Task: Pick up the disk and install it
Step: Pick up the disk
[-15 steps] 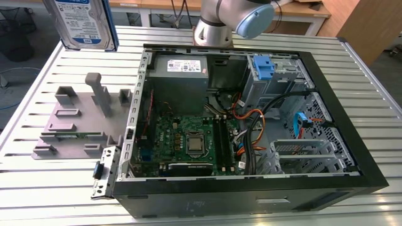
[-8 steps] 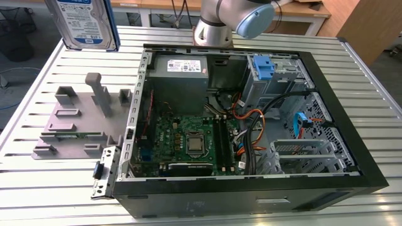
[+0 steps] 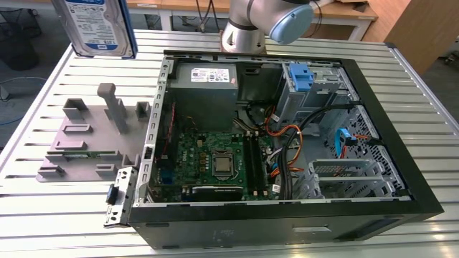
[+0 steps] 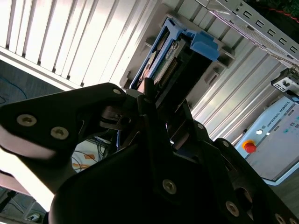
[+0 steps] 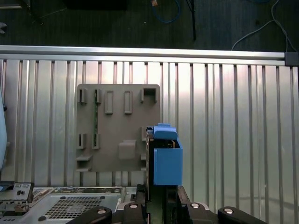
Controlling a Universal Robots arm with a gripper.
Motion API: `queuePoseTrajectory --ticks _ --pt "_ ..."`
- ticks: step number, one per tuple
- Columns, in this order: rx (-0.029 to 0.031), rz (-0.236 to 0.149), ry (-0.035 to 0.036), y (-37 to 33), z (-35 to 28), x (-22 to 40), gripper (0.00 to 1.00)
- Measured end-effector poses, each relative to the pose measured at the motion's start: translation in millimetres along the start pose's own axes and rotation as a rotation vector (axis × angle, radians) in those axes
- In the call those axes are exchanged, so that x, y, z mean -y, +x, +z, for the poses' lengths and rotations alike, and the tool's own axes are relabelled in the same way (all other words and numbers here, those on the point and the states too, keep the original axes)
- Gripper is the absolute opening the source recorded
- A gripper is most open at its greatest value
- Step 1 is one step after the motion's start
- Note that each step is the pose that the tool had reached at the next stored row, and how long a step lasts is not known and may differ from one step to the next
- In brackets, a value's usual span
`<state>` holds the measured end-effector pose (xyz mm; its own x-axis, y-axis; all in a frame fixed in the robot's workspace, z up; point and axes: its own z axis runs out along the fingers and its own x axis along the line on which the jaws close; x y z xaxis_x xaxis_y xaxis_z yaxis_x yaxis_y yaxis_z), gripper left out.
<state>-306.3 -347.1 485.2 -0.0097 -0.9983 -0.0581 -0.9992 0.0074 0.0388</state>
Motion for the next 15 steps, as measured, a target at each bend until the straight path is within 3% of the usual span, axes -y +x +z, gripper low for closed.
queuePoseTrajectory --ticks 8,15 --pt "0.0 0.0 -0.0023 -0.1 -0.4 9.4 0.35" --pt "0.0 0.0 -0.0023 -0.1 -0.4 9.7 0.35"
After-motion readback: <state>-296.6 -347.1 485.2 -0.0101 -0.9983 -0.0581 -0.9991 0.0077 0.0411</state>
